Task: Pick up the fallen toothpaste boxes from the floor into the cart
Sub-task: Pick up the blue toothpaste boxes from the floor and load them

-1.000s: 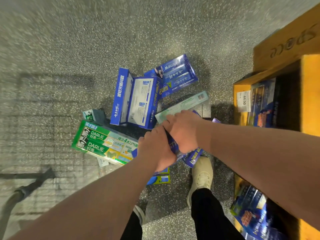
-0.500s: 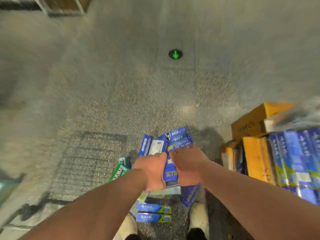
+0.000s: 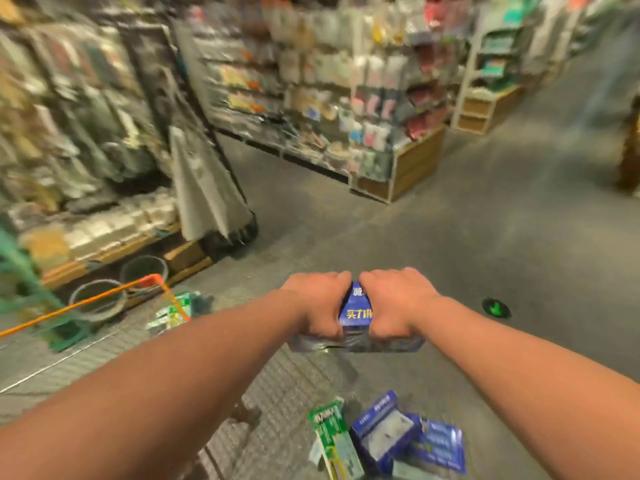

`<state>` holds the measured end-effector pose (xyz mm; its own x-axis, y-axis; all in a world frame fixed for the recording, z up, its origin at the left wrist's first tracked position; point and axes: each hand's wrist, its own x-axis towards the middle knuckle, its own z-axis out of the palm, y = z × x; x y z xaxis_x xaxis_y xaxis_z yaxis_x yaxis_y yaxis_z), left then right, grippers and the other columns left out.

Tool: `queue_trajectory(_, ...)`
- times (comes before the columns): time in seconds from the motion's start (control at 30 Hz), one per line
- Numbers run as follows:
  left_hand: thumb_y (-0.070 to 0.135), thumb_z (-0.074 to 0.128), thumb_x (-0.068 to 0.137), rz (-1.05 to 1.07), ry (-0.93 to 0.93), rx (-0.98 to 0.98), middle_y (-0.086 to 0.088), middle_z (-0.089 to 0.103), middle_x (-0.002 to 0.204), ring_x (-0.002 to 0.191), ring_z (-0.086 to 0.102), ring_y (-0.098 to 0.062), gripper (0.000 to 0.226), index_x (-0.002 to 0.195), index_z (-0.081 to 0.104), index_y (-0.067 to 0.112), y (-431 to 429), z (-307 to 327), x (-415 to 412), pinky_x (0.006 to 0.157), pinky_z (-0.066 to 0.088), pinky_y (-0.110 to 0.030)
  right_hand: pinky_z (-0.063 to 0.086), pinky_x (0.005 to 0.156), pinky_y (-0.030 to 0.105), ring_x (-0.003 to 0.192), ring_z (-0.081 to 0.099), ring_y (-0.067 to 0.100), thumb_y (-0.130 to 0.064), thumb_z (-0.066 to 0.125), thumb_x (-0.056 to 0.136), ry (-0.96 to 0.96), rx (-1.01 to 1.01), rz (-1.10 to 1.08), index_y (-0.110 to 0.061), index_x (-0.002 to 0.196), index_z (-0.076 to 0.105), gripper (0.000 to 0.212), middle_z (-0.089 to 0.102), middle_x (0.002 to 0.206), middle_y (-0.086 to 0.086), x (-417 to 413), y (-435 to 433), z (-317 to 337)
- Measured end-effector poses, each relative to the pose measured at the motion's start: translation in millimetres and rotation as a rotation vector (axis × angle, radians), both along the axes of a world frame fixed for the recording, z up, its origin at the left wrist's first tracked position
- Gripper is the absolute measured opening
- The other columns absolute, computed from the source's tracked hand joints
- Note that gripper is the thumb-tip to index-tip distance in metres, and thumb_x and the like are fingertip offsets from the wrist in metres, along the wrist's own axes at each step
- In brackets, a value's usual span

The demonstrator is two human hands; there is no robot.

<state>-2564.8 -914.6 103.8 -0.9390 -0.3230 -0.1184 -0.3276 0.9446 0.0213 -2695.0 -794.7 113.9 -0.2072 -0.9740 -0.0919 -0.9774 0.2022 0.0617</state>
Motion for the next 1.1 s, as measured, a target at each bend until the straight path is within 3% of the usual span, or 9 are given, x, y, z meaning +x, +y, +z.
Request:
queue_trajectory(0.13,0.055,0.078,0.066,0.064,0.074,-0.085,-0.001,0.062,0.099,0.091,0.064,-0.030,0.059,0.096,0.036,0.025,-31,49,98,0.063,0.038,-0.033,0.038,0.070,0.036,0.097,0.066,0.026,-0.049,0.065,0.059,0.040,-0.074,0.099,-0.028,0.094,0.041,0.047,0.062,0.101,-0.003,87,-38,51)
queue_trajectory(0.3,0.055,0.080,0.063,0.228,0.100,-0.119,0.007,0.058,0.091,0.077,0.056,-0.024,0.060,0.102,0.044,0.026,-58,87,255,0.067,0.051,-0.036,0.033,0.065,0.034,0.087,0.064,0.026,-0.048,0.071,0.056,0.070,-0.137,0.213,-0.029,0.090,0.040,0.050,0.056,0.090,-0.005,228,-84,82)
queue_trajectory(0.43,0.056,0.081,0.062,0.357,0.026,-0.141,0.005,0.064,0.099,0.086,0.063,-0.025,0.067,0.110,0.046,0.025,-85,98,389,0.075,0.056,-0.040,0.036,0.068,0.033,0.093,0.064,0.026,-0.051,0.072,0.055,0.027,-0.143,0.321,-0.029,0.094,0.039,0.056,0.060,0.098,-0.003,356,-129,86)
queue_trajectory(0.57,0.054,0.082,0.067,0.464,-0.043,-0.155,0.009,0.051,0.095,0.080,0.049,-0.020,0.066,0.111,0.040,0.028,-104,103,497,0.068,0.042,-0.034,0.038,0.072,0.036,0.088,0.061,0.027,-0.053,0.074,0.053,-0.044,-0.110,0.404,-0.029,0.097,0.040,0.060,0.056,0.094,-0.005,463,-170,79)
queue_trajectory(0.63,0.056,0.081,0.064,0.518,-0.061,-0.137,0.010,0.055,0.096,0.079,0.053,-0.019,0.065,0.105,0.037,0.029,-117,95,539,0.066,0.046,-0.034,0.043,0.077,0.039,0.080,0.056,0.025,-0.054,0.075,0.053,-0.077,-0.066,0.435,-0.028,0.098,0.042,0.062,0.055,0.092,-0.006,502,-190,72)
queue_trajectory(0.8,0.059,0.077,0.062,0.640,-0.071,-0.105,0.009,0.055,0.091,0.078,0.058,-0.019,0.064,0.104,0.038,0.029,-162,70,611,0.068,0.057,-0.040,0.043,0.078,0.040,0.078,0.053,0.024,-0.050,0.074,0.059,-0.063,-0.048,0.524,-0.027,0.098,0.040,0.057,0.053,0.090,-0.006,567,-251,55)
queue_trajectory(1.0,0.056,0.075,0.066,0.674,-0.120,-0.049,0.010,0.052,0.090,0.077,0.057,-0.016,0.060,0.105,0.037,0.028,-256,26,636,0.063,0.055,-0.036,0.038,0.074,0.039,0.088,0.060,0.027,-0.046,0.073,0.063,-0.066,-0.042,0.558,-0.025,0.100,0.042,0.053,0.057,0.095,-0.003,595,-351,4)
queue_trajectory(1.1,0.051,0.076,0.066,0.676,-0.155,-0.043,0.008,0.054,0.092,0.079,0.058,-0.021,0.060,0.104,0.036,0.026,-319,-9,628,0.058,0.044,-0.032,0.038,0.074,0.039,0.097,0.062,0.029,-0.048,0.073,0.061,-0.086,-0.029,0.530,-0.025,0.099,0.040,0.055,0.061,0.101,-0.001,591,-414,-38)
